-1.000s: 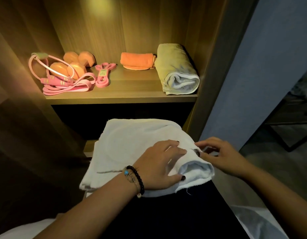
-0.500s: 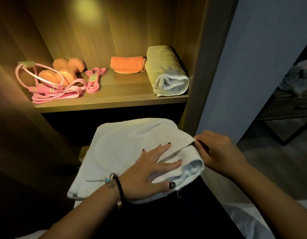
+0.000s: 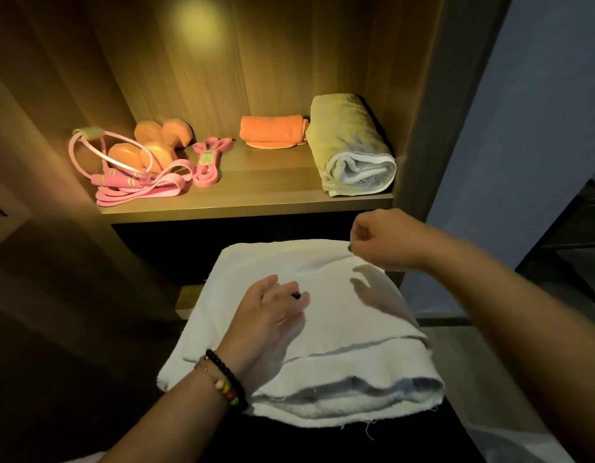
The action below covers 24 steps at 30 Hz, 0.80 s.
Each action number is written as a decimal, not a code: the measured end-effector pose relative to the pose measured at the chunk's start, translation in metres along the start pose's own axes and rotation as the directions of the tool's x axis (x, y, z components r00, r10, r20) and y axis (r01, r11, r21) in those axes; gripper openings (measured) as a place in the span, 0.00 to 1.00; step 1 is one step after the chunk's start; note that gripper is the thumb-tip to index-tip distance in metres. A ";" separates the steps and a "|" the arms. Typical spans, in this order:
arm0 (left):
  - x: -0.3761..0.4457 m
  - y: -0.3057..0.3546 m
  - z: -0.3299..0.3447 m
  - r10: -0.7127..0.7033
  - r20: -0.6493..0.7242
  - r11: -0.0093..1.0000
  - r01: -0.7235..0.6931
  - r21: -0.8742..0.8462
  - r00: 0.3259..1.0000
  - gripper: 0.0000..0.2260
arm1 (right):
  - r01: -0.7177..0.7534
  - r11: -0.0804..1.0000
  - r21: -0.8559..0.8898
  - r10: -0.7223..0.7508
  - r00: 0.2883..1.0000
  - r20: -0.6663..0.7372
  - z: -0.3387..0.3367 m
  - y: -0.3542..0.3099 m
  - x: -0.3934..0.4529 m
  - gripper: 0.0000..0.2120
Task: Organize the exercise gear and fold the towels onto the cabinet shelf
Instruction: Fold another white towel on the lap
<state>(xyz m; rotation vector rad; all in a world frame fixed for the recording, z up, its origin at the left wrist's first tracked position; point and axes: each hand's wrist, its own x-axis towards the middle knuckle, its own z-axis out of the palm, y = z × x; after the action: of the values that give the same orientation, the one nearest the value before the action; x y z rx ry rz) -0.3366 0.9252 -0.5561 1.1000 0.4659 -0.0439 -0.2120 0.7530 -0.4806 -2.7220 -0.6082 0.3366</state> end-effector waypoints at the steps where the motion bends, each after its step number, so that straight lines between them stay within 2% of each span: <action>1: 0.001 0.002 -0.001 0.001 -0.022 1.000 -0.002 -0.022 1.000 0.25 | -0.047 0.998 0.033 0.049 0.995 -0.090 0.014 -0.007 0.014 0.03; 2: 0.003 0.004 -0.004 0.000 -0.034 1.000 -0.001 -0.021 0.999 0.24 | -0.110 0.993 0.034 0.113 0.987 -0.116 0.033 -0.011 0.026 0.06; 4: 0.007 0.009 -0.010 0.011 -0.048 0.997 -0.007 0.082 0.999 0.25 | -0.216 0.976 -0.014 0.214 0.974 -0.070 0.080 -0.013 0.034 0.15; 6: 0.013 0.014 -0.011 -0.005 -0.069 0.983 0.017 0.182 0.998 0.27 | -0.241 0.971 -0.005 0.238 0.964 -0.117 0.113 -0.011 0.028 0.18; 9: 0.036 0.024 -0.003 -0.062 -0.078 0.984 0.074 0.164 0.995 0.29 | -0.236 0.967 0.095 0.252 0.941 -0.225 0.126 -0.007 0.013 0.19; 10: 0.048 0.029 0.004 -0.070 -0.084 0.972 0.087 0.217 0.994 0.30 | -0.256 0.962 0.098 0.271 0.939 -0.209 0.126 -0.007 0.006 0.20; 11: 0.062 0.034 0.011 -0.063 -0.085 0.936 0.088 0.340 0.994 0.29 | -0.282 0.956 0.080 0.292 0.939 -0.180 0.127 -0.006 0.000 0.22; 14: 0.105 0.046 0.039 0.024 0.002 0.732 -0.019 0.681 1.000 0.21 | -0.387 0.921 0.053 0.390 0.917 -0.082 0.130 -0.004 -0.011 0.28; 17: 0.146 0.035 0.069 0.108 0.140 0.503 -0.176 0.846 0.984 0.12 | -0.425 0.902 0.081 0.430 0.900 -0.072 0.127 0.001 -0.010 0.30; 19: 0.167 0.022 0.082 0.103 0.204 0.359 -0.228 0.905 0.973 0.14 | -0.413 0.902 0.127 0.425 0.902 -0.079 0.124 0.003 -0.011 0.30; 21: 0.184 0.015 0.091 0.060 0.240 0.237 -0.247 0.940 0.969 0.20 | -0.383 0.903 0.194 0.406 0.908 -0.099 0.123 0.007 -0.013 0.29; 23: 0.196 0.009 0.097 0.016 0.223 0.153 -0.223 0.963 0.975 0.23 | -0.329 0.905 0.269 0.368 0.924 -0.106 0.122 0.014 -0.019 0.27; 24: 0.200 0.007 0.100 -0.018 0.215 0.097 -0.212 0.972 0.976 0.22 | -0.299 0.906 0.300 0.338 0.937 -0.088 0.122 0.018 -0.022 0.26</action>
<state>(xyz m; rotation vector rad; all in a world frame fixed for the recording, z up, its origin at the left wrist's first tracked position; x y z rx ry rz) -0.1198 0.8812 -0.5902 2.5345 0.1130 -0.4073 -0.2608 0.7600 -0.5953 -2.5310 -0.0620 0.2840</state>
